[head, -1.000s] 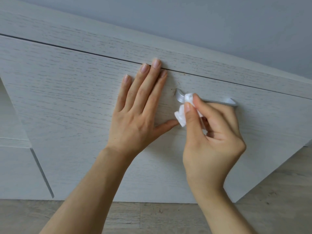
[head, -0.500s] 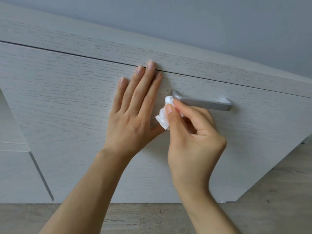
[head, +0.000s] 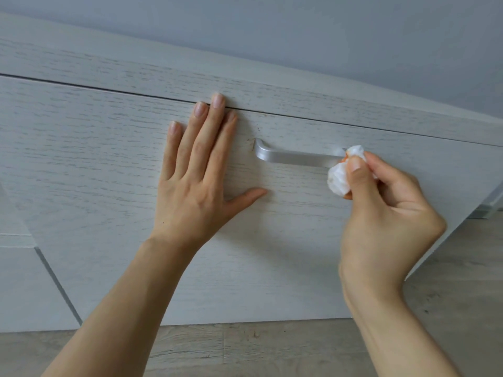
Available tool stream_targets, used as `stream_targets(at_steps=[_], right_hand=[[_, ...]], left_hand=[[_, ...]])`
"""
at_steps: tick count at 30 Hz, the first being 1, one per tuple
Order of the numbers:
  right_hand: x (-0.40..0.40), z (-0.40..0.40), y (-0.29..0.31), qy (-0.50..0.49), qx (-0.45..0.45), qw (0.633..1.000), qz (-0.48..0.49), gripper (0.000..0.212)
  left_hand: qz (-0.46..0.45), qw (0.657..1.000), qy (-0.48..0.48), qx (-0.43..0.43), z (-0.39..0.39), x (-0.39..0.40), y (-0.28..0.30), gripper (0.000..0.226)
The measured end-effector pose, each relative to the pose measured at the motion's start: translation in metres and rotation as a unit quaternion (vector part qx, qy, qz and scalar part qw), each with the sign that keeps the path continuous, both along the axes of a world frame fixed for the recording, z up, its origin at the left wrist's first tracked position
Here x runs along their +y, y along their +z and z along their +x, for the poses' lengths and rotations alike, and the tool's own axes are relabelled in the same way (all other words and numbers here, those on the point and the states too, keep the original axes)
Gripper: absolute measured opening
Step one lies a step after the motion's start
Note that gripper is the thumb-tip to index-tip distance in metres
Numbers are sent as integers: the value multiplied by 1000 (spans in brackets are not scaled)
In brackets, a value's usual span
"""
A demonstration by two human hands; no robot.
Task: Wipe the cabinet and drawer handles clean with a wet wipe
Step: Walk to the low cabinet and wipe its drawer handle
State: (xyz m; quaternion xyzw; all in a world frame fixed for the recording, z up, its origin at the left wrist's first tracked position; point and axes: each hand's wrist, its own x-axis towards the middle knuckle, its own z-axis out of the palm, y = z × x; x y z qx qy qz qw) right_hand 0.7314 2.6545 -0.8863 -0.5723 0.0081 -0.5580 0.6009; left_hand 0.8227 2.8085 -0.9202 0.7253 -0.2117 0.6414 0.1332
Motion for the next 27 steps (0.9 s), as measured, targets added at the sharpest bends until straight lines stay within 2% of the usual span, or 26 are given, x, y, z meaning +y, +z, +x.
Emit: stream_targets(at_steps=[5, 10, 15, 20, 25, 27], right_hand=[[-16, 2, 6, 50, 57, 997, 5, 11], [-20, 3, 12, 125, 94, 988, 3, 24], [-22, -8, 10, 48, 114, 990, -70, 11], [-3, -11, 11, -6, 80, 979, -186, 16], [-3, -4, 0, -64, 11, 972, -224, 17], [-13, -1, -5, -82, -5, 974, -209, 18]], left_hand=[[0, 1000, 3, 10, -2, 0, 1, 88], [2, 1000, 2, 24, -5, 1, 2, 87], [4, 999, 3, 48, -11, 0, 2, 89], [37, 995, 20, 86, -21, 8, 7, 86], [82, 986, 33, 140, -36, 22, 9, 81], [95, 982, 38, 158, -39, 27, 9, 82]])
